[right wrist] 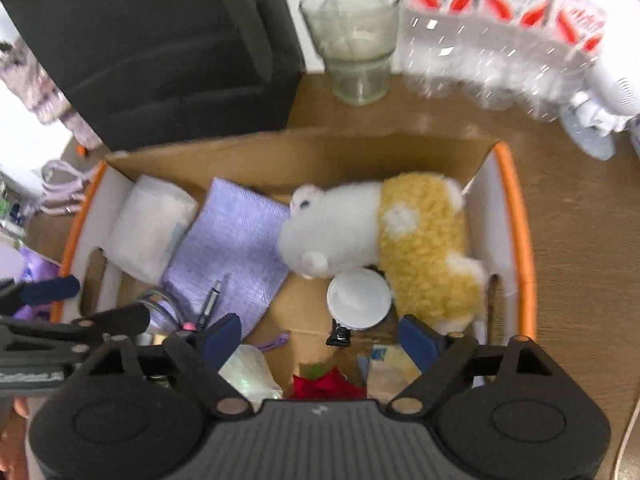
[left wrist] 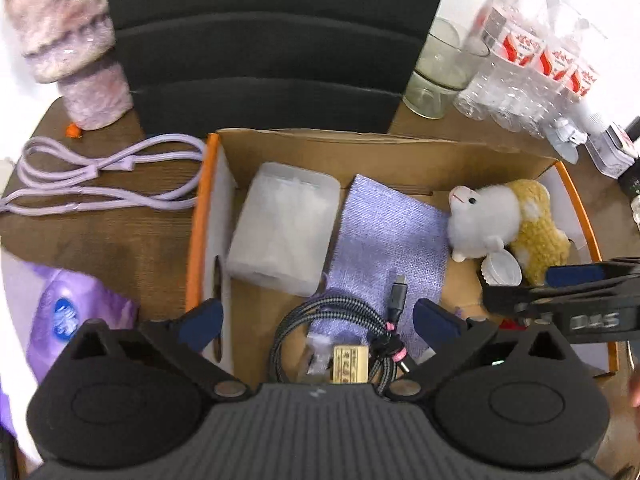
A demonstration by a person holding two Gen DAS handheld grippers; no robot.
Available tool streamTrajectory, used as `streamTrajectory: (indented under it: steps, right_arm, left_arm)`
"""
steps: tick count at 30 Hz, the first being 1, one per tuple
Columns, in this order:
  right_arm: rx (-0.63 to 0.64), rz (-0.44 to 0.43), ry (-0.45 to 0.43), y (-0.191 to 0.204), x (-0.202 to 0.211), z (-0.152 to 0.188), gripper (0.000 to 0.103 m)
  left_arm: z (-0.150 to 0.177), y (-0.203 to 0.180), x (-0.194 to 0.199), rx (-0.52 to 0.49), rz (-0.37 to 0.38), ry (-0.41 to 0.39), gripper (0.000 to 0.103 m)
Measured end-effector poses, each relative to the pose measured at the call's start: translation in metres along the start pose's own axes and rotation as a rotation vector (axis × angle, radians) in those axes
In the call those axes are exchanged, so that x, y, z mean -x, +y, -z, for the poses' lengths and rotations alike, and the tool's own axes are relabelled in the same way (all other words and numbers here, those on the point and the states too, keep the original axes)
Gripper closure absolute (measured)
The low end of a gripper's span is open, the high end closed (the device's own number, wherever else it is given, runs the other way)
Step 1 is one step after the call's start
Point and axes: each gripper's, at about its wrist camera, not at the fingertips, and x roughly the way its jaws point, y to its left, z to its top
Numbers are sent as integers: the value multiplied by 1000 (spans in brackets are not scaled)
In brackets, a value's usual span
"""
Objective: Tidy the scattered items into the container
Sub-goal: 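Open both tools to release the cap and sponge into the box, then withdraw both open tools back toward the remaining items on the table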
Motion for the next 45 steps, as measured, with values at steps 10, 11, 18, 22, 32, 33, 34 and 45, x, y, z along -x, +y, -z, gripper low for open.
streamTrajectory:
  steps: [10, 11, 18, 22, 32, 33, 34, 45]
  right_arm:
    - [25, 77, -107, -10, 68, 22, 0]
    - [23, 74, -111, -10, 73, 24, 0]
    - [58, 85, -211, 5, 93, 49, 0]
    - [93, 104, -290, 10, 88, 71, 0]
    - [146, 93, -703, 17, 81, 142, 0]
    - [143, 85, -726, 16, 79, 147, 0]
    - [138, 81, -738, 16, 77, 152, 0]
    - [128, 54, -766, 21, 68, 198, 0]
  left_arm:
    - [14, 3, 57, 68, -68, -69, 0]
    - [17, 1, 60, 64, -68, -74, 0]
    - [43, -12, 86, 44, -66, -164, 0]
    - [74, -23, 86, 8, -115, -267, 0]
    - [146, -19, 87, -13, -123, -711, 0]
    - [149, -17, 85, 5, -108, -724, 0]
    - [152, -16, 83, 15, -101, -734, 0]
    - [202, -22, 88, -33, -80, -802, 0]
